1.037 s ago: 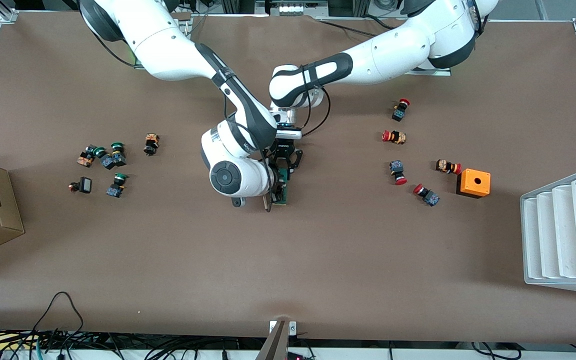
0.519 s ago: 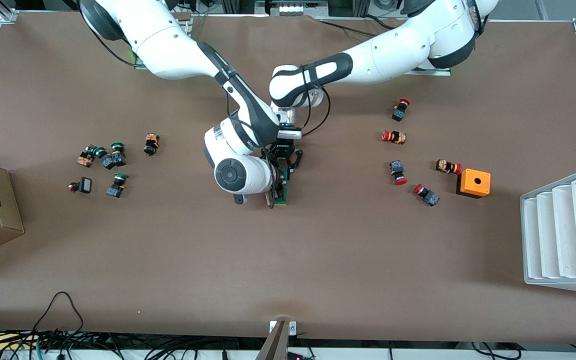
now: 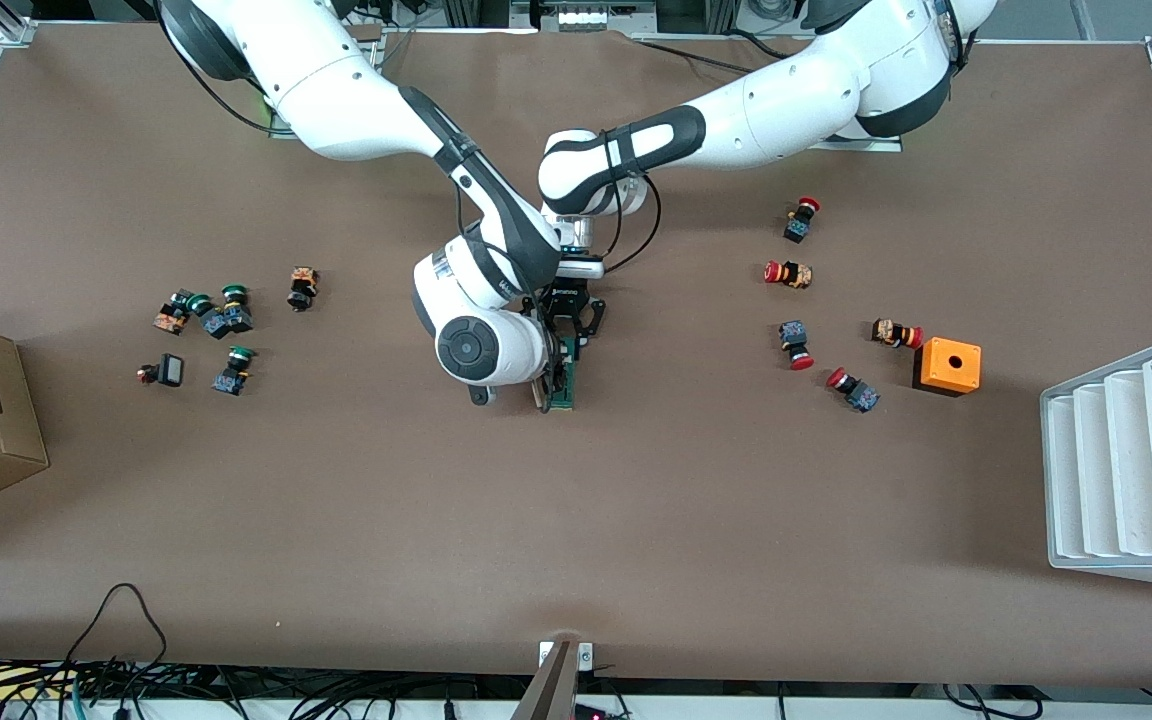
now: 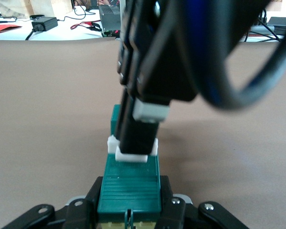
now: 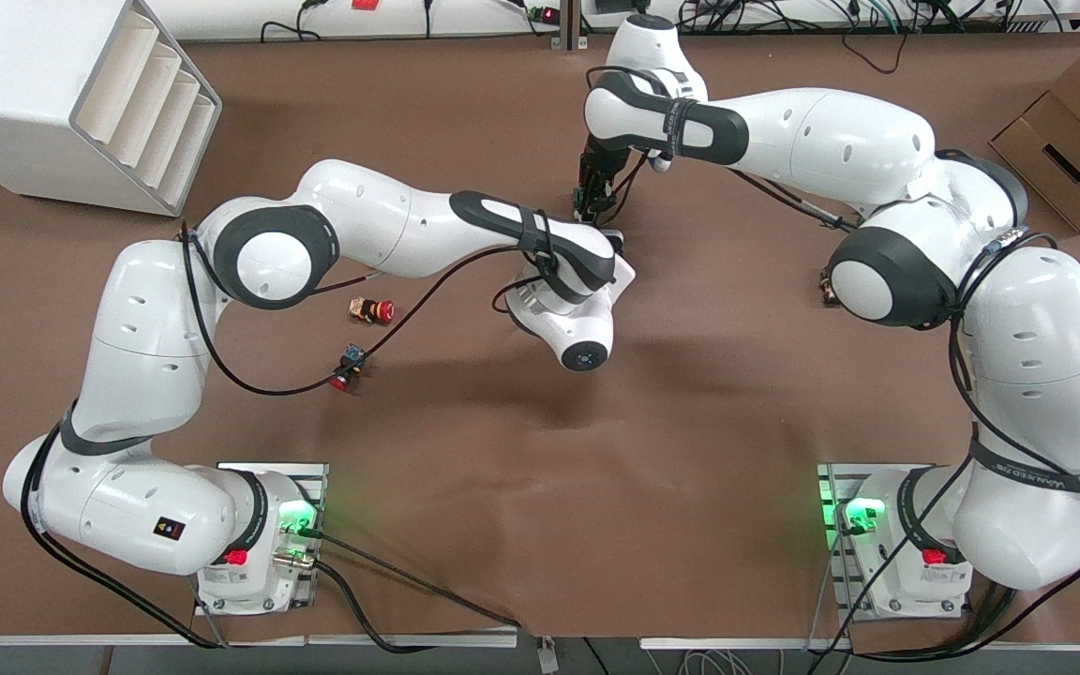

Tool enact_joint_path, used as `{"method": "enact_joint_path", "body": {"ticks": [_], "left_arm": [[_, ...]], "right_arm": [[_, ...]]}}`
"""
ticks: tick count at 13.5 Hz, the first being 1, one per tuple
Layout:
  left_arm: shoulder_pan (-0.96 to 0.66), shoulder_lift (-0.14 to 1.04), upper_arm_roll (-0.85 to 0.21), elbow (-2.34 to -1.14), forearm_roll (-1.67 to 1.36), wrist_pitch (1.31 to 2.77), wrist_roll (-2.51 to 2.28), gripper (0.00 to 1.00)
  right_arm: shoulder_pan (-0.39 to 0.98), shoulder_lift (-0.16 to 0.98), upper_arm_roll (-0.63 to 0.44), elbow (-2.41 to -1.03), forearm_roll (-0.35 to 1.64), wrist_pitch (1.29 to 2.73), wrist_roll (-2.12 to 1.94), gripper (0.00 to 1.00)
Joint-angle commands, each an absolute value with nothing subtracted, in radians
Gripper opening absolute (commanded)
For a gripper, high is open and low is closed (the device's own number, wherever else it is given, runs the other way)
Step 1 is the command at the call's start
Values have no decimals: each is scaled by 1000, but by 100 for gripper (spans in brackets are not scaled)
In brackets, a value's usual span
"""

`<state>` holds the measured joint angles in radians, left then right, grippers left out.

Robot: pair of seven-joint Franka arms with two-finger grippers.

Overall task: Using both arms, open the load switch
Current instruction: 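Press the white handle down into the contacts with the right gripper, then open the right gripper and draw it back to rest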

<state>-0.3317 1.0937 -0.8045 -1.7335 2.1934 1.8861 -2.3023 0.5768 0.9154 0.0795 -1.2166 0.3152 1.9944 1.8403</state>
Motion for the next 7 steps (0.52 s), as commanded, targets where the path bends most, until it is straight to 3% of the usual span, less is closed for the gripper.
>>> {"method": "enact_joint_path", "body": {"ticks": [1,5,7], "left_arm": [[-341,1149,-799,-1680,2249,1927,-2310,31],[-344,1150,-796,-1680,2250,1927,-2310,30],[-344,1149,-795,-1680,2250,1927,-2309,25]], "right_arm": [[577,890,83,-1275,284,2025,1832,19],[578,893,83,-1299,272,2059,1830,19],[577,887,83,-1298,272,2057,1830,19]]}}
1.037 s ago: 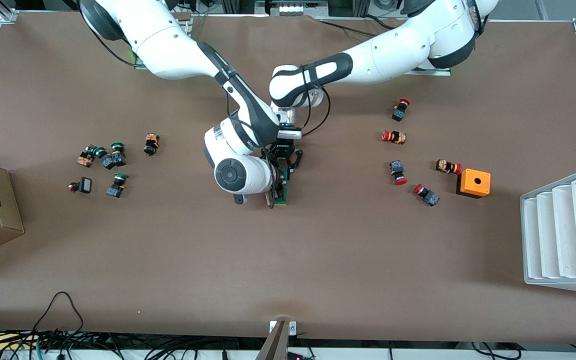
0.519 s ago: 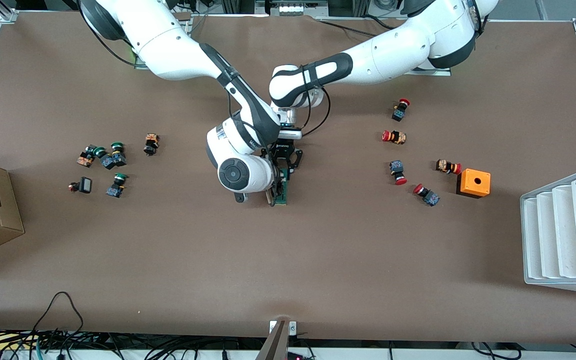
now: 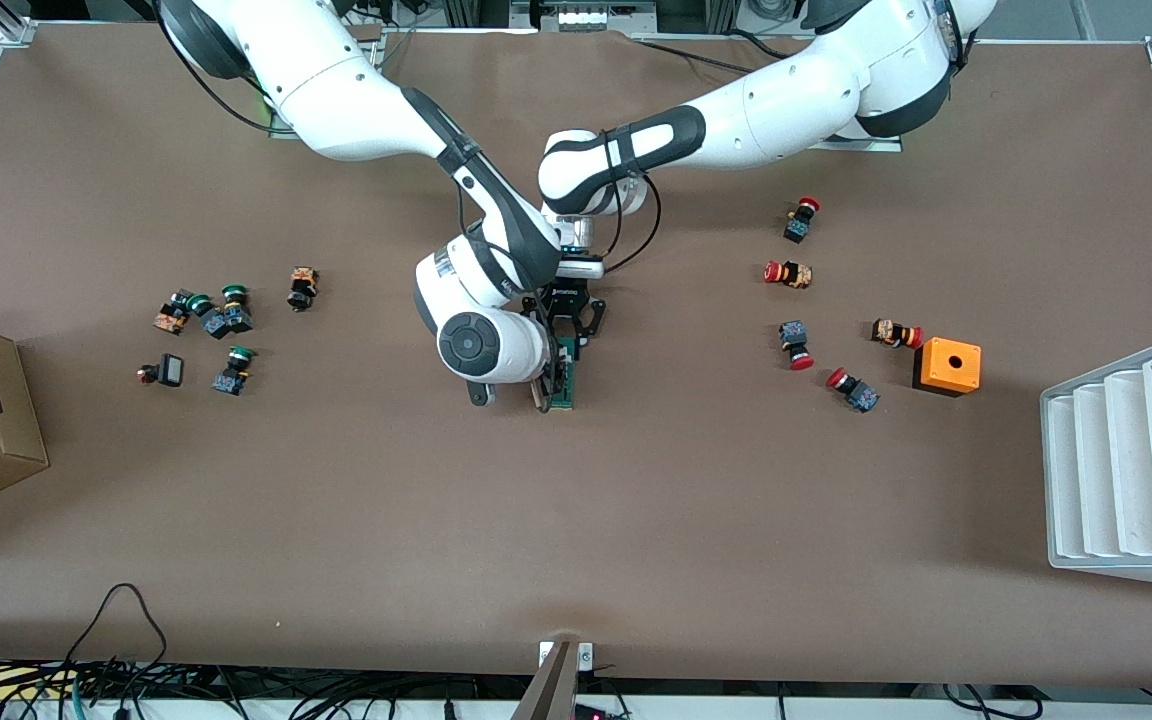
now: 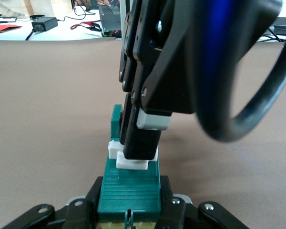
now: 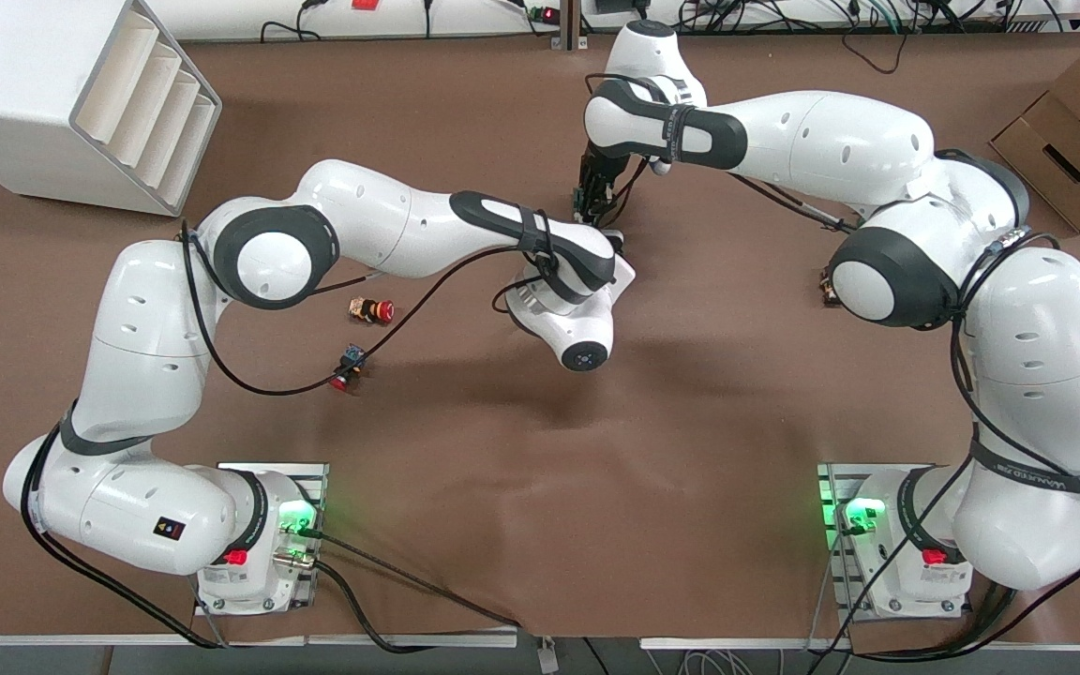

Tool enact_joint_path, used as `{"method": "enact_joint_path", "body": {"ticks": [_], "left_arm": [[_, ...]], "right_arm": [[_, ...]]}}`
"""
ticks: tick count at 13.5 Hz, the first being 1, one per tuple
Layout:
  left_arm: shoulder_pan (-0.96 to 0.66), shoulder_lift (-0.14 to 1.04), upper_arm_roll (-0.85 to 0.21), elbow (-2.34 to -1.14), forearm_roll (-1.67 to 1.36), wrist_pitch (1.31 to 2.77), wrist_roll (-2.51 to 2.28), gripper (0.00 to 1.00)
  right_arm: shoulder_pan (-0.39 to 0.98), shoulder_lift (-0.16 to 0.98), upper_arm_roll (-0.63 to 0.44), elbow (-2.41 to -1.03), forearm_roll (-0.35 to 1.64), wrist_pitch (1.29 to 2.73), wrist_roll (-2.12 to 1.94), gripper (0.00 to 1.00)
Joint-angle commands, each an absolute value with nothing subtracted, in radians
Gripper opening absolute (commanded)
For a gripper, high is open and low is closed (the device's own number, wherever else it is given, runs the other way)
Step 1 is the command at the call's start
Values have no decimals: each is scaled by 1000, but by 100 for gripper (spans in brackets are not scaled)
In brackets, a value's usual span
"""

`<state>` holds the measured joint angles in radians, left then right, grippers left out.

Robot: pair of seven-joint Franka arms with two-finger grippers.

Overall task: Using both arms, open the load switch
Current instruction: 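Open the right gripper and draw it back to rest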

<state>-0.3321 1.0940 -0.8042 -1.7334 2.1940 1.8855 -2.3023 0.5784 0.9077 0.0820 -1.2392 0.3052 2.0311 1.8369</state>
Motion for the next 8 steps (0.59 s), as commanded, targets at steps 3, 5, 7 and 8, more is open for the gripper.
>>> {"method": "enact_joint_path", "body": {"ticks": [3,5,7,8], "left_arm": [[-344,1149,-795,-1680,2261,1927,-2309,23],[-344,1149,-795,-1680,2269,1927,-2309,24],[-336,1147,-796,-1680,2267,1927,-2307,27],[-333,1146,-799,-1680,2267,1928,-2304,38]], "right_arm": [[519,797,83,-1287,279,2022,1819,92],[491,731,83,-1285,273,1985,1760,99],[448,657,83,-1289,268,1906,1596,99],[430,611,80,-1296,258,1870,1492,99]]}}
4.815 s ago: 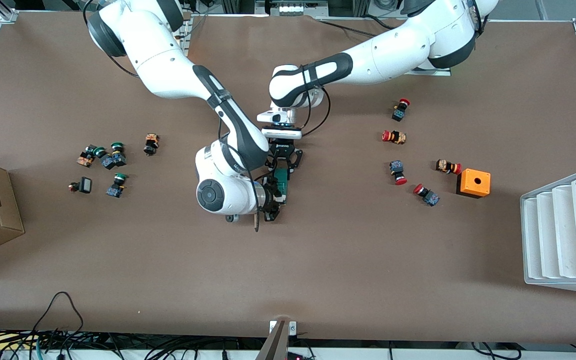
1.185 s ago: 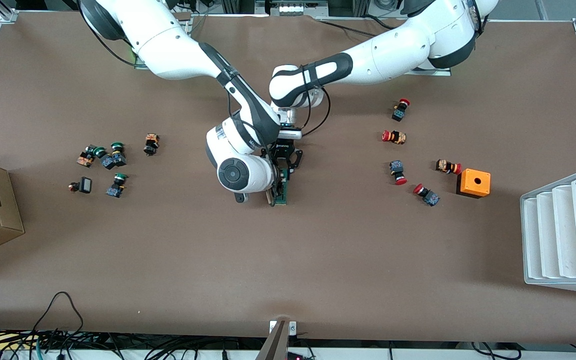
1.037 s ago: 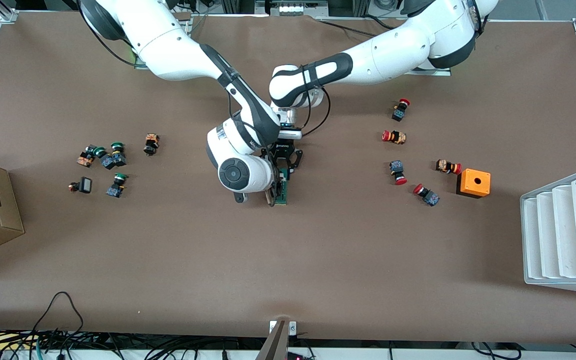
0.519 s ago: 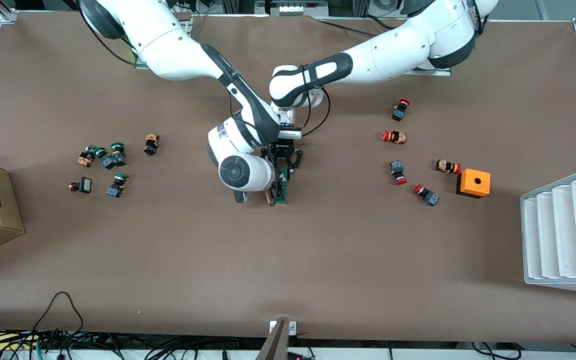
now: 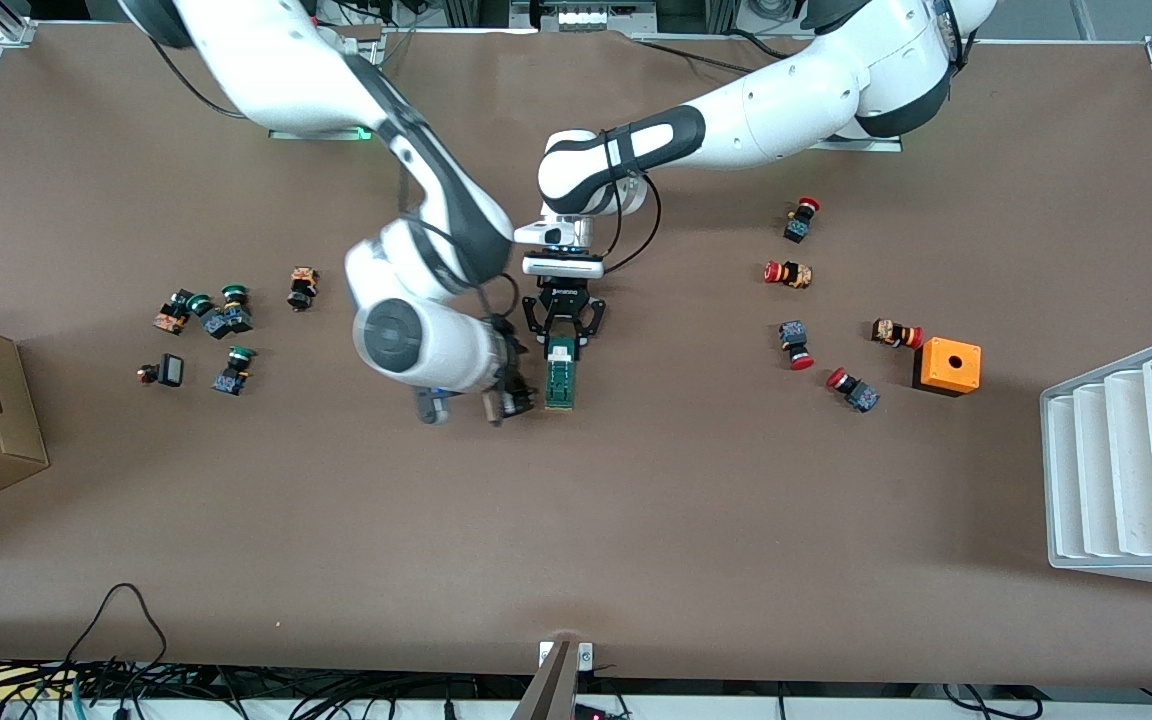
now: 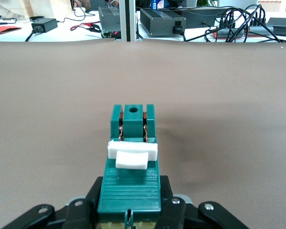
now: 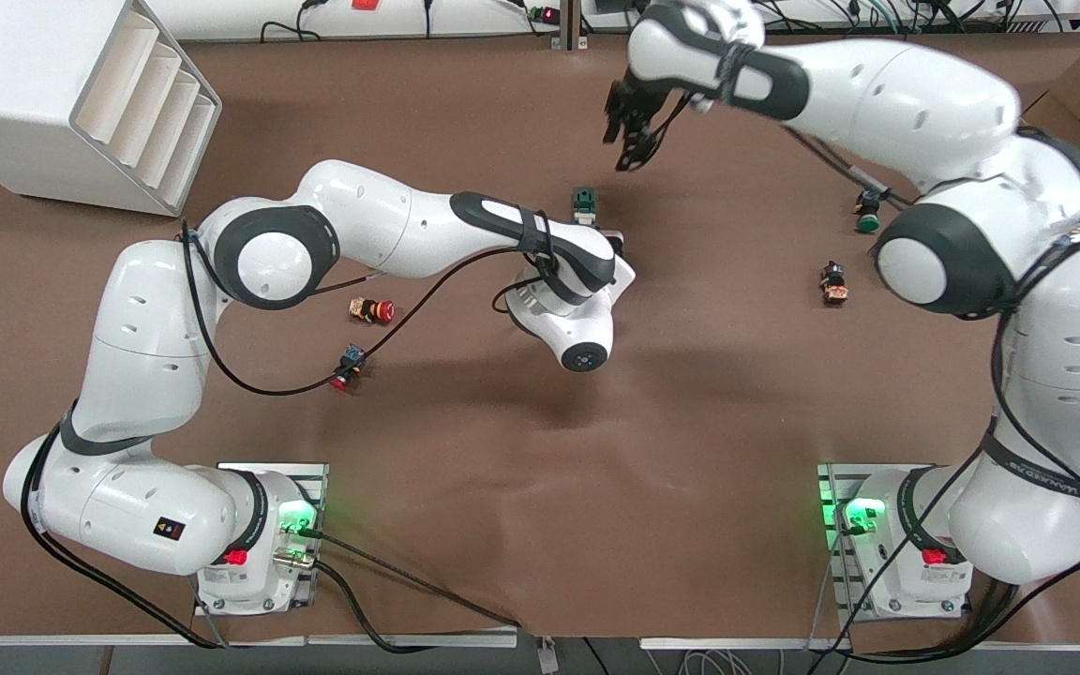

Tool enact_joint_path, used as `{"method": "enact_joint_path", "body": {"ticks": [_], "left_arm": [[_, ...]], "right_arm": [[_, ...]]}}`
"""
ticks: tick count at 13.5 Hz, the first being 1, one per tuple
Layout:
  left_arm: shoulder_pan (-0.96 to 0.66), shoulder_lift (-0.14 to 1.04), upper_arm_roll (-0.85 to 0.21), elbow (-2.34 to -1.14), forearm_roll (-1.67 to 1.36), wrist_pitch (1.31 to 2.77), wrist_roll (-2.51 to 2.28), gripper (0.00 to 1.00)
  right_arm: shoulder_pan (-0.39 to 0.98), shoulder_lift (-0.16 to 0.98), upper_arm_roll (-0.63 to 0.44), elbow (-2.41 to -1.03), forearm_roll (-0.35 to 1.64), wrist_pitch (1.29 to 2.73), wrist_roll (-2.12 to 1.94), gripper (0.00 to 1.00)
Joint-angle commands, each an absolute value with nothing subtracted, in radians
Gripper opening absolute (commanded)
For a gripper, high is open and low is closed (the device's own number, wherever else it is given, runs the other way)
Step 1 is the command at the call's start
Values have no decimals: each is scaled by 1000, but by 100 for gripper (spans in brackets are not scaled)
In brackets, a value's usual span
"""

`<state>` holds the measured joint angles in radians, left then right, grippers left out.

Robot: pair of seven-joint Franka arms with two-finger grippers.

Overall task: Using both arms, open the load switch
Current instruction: 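Open the right gripper and draw it back to rest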

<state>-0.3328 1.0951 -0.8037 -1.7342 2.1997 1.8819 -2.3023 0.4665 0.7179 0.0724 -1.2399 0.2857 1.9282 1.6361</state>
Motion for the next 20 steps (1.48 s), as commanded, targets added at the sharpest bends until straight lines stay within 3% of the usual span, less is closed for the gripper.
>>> {"method": "enact_joint_path", "body": {"ticks": [1,2,5,10,17,20], "left_arm": [[-330,1146,-802,-1680,2267,1928,-2303,75],[-328,1143,-802,-1680,2267,1928,-2301,100],[-318,1137,-819,-1680,2260,1930,-2296,100],[-284,1115,-856,-1689,2229,1931,-2237,100],[-213,1100,-922,-1726,2218,1930,-2168,100],[-183,1072,-972,-1736,2140,1930,-2096,100]], "right_arm": [[404,570,78,-1308,236,1830,1386,99],[375,530,78,-1318,224,1795,1294,99],[287,404,71,-1379,221,1703,974,99],[109,198,71,-1574,158,1683,444,99],[-52,5,57,-1704,39,1661,-101,99],[-52,-2,26,-1701,-14,1660,-166,99]]}}
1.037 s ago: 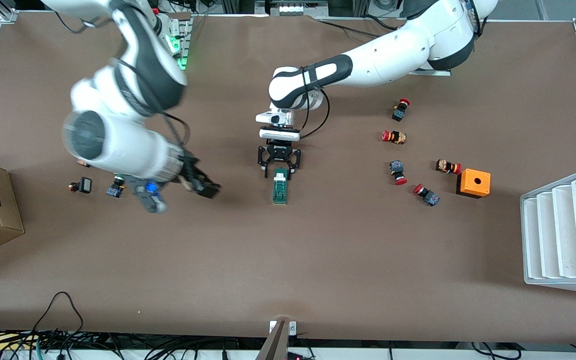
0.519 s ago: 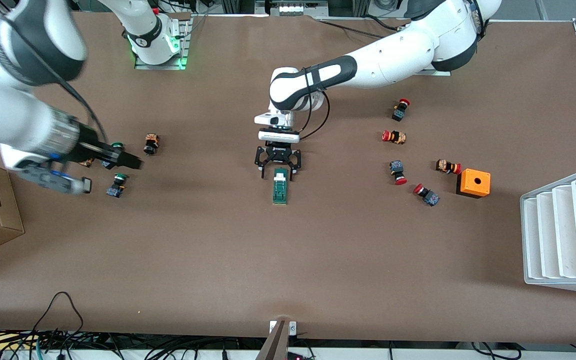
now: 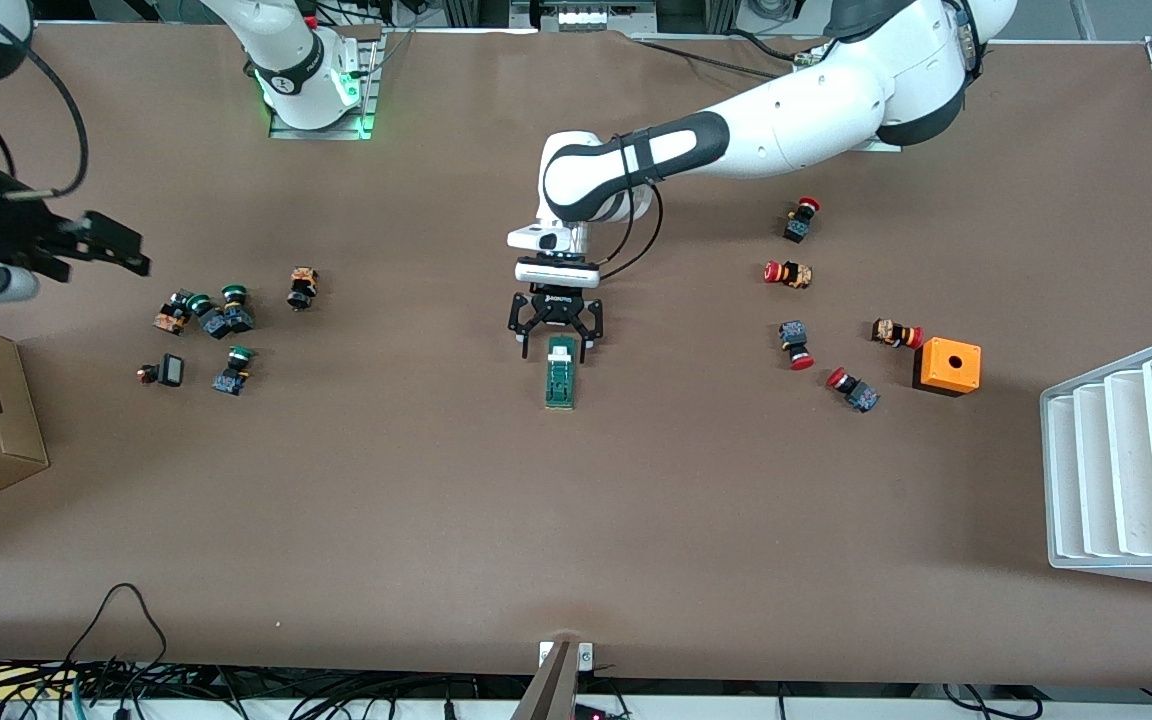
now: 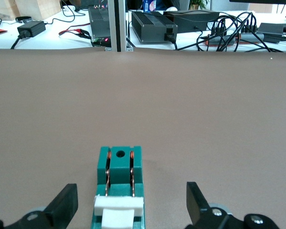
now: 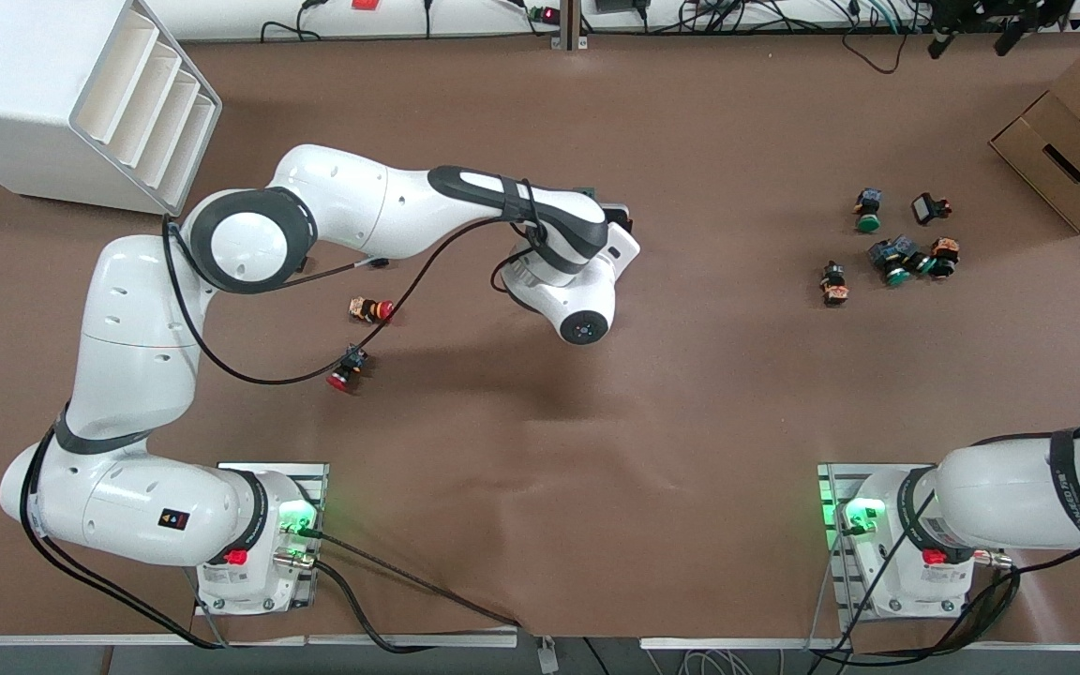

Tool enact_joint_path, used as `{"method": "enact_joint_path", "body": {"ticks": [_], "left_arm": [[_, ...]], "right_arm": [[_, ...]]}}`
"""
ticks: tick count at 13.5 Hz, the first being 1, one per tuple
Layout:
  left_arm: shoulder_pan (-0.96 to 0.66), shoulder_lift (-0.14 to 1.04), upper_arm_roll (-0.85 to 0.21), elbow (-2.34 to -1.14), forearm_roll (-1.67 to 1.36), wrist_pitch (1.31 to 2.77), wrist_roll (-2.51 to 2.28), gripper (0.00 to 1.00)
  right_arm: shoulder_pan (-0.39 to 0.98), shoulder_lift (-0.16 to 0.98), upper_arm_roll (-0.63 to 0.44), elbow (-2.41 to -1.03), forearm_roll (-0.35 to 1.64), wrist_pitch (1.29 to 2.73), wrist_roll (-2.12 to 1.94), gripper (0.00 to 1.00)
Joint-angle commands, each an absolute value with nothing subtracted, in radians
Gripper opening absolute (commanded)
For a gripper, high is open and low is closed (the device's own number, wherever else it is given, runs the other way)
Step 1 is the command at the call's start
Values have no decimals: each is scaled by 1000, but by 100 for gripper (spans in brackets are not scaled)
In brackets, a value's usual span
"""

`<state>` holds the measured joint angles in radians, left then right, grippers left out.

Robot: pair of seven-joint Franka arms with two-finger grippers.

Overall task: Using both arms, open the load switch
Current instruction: 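Open the left gripper and lift it off the switch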

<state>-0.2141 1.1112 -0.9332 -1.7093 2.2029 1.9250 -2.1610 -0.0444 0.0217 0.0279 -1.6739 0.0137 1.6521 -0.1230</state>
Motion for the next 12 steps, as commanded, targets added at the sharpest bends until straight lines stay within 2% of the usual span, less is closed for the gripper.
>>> {"method": "enact_joint_path", "body": {"ticks": [1,6,12], "left_arm": [[-178,1046,-983,-1735,2085,1930,-2057,100],[-141,927,-1068,-1700,1779,1930,-1795,100],[-138,825,-1097,-1527,1375,1922,-1467,100]], "right_arm": [[-52,12,28,-1683,-23,1660,-160,99],[-49,84,32,-1594,-32,1661,-126,99],[-43,84,40,-1577,-99,1649,-126,99]]}}
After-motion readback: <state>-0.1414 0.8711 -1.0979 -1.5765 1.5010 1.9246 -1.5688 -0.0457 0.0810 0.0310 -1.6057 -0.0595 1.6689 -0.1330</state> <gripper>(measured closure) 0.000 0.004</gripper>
